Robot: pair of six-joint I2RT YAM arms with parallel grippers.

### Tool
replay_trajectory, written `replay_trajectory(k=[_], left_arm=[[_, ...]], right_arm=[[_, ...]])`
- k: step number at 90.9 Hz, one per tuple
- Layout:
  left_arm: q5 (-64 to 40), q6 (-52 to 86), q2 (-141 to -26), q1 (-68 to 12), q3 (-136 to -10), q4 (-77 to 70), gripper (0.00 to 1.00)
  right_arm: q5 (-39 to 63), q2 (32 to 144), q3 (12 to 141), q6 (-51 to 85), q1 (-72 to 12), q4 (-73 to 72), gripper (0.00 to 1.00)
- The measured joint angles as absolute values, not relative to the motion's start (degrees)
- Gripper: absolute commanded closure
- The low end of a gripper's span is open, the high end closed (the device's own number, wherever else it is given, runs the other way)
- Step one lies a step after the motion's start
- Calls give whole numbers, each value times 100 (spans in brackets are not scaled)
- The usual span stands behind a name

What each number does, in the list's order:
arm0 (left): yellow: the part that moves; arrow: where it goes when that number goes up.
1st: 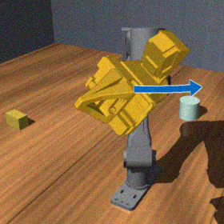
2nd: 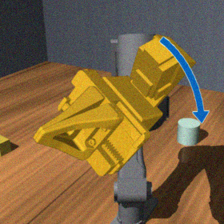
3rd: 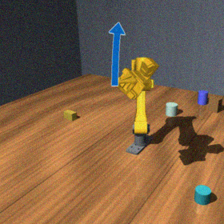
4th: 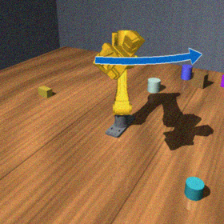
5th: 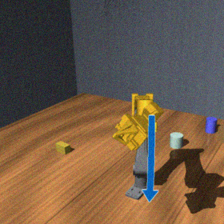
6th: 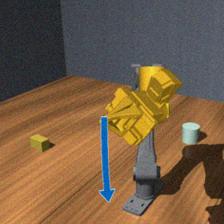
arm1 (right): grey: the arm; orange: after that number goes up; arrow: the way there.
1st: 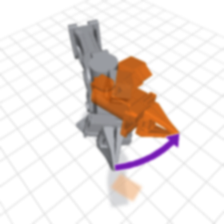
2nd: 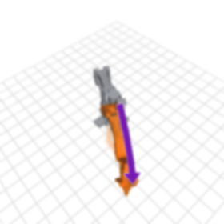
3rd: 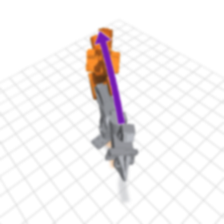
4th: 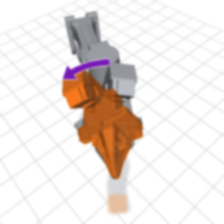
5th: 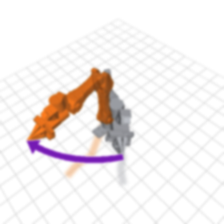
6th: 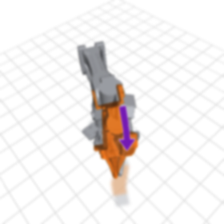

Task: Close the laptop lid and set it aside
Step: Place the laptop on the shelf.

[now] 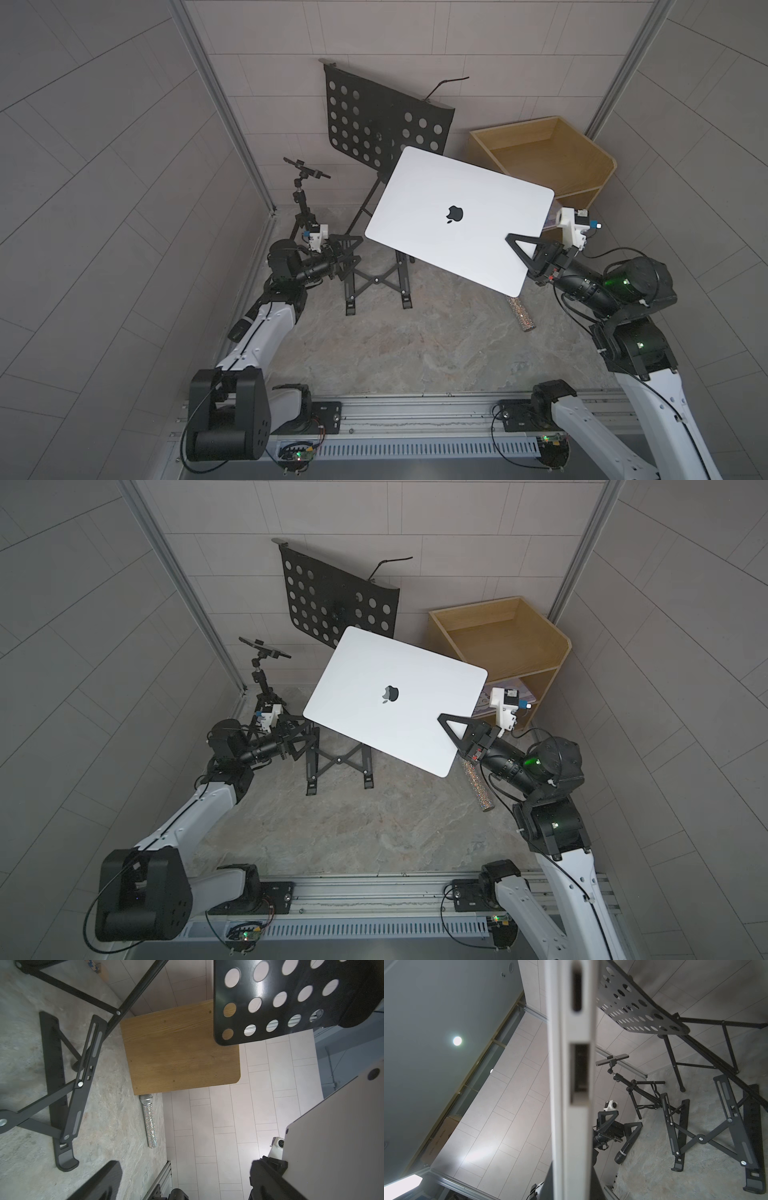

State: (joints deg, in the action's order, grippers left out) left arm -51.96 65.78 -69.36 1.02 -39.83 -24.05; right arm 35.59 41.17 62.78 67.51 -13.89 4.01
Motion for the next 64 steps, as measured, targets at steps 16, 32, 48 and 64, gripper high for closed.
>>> replay_trajectory(k=[16,32,48,64], left_arm=[[-5201,6145,-6969,78,-4060,-1811,0],[-5177,5583,-7140,-97,-4484,-1057,0],[-5168,5238,-7332,-296,-4757,-648,0],[-5159,5103,-7570,-454,-4836,-451,0]], right_arm=[[3050,4071,6499,6606,-1389,561,100],[2340,3734,6571,6399,-1389,812,100],[1763,3358,6571,6252,-1389,1079,100],[1271,3271,6598,6132,-1389,1157,100]])
